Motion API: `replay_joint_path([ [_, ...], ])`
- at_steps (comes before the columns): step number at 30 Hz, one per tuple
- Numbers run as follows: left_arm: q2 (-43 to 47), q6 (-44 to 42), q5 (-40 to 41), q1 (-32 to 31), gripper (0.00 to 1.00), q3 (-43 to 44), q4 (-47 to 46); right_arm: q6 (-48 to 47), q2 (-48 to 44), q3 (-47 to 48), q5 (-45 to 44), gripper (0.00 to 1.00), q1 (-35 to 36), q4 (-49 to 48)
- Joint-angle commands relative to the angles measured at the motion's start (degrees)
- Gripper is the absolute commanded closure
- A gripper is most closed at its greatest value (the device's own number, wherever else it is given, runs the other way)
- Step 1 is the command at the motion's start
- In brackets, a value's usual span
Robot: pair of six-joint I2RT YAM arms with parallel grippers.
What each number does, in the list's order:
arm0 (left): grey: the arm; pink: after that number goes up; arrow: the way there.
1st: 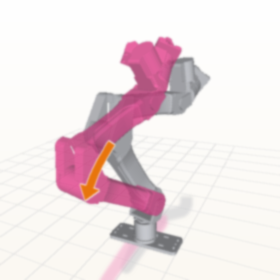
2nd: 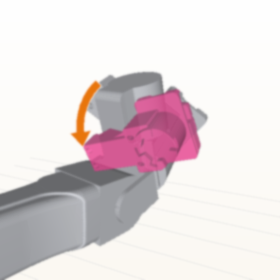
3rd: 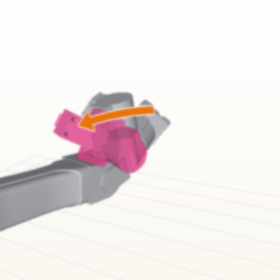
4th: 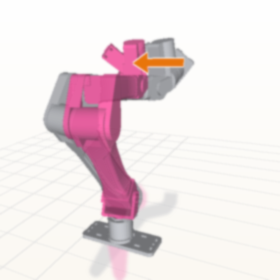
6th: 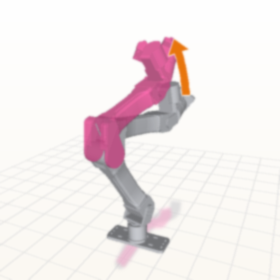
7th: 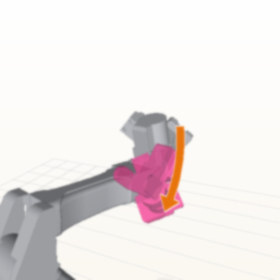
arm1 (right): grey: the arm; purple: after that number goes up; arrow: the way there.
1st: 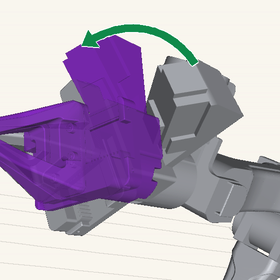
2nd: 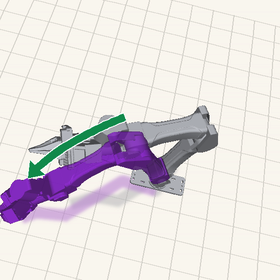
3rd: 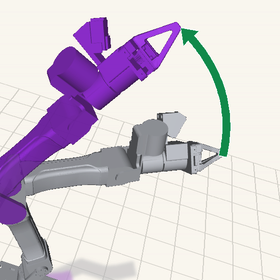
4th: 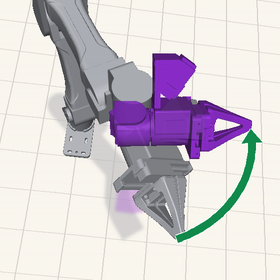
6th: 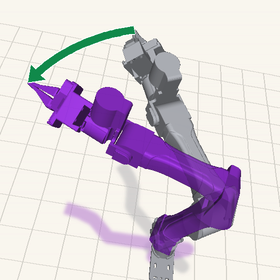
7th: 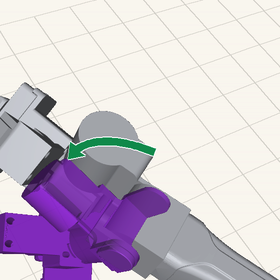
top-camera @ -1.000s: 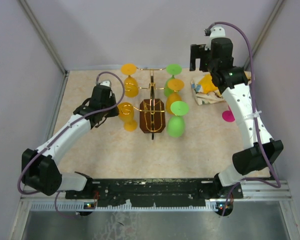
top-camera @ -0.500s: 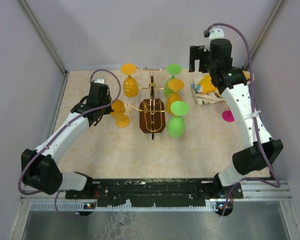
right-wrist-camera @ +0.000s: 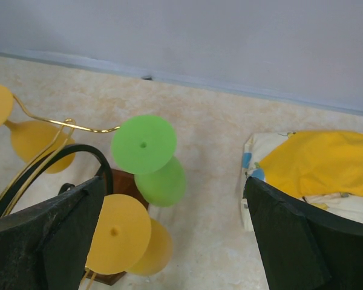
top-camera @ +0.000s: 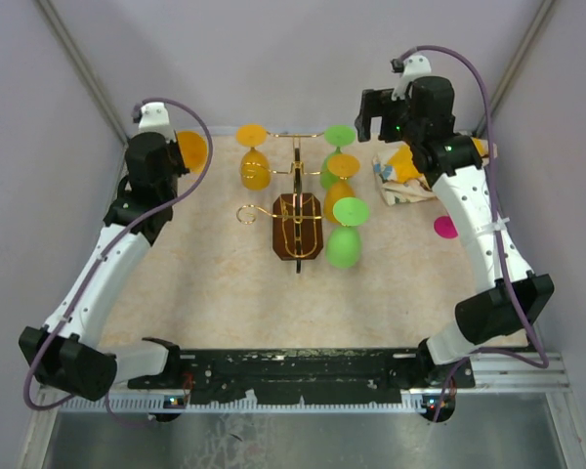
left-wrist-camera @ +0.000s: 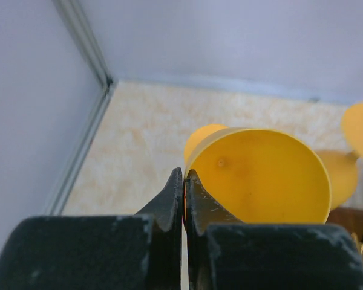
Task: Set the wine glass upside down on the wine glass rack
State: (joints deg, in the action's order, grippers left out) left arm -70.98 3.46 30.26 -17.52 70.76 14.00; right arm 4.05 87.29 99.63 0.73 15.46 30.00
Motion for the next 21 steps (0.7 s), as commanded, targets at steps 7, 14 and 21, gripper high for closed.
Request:
replay_joint_path([
  [7, 7.12, -24.96, -15.22, -1.07, 1.00, -1.82, -33.85, 17.11, -1.20, 4.84, 15.42, 0.01, -0.26, -7.68],
  [14, 9.61, -33.29, -25.13, -5.39, 1.00, -12.18, -51.37, 30.64, 2.54, 10.13, 20.63, 0.01, 1.36, -9.46],
  [21, 7.93, -41.01, -29.47, -12.12, 1.00, -18.33, -64.38, 37.66, 6.86, 15.13, 22.96, 0.01, 5.99, -11.90],
])
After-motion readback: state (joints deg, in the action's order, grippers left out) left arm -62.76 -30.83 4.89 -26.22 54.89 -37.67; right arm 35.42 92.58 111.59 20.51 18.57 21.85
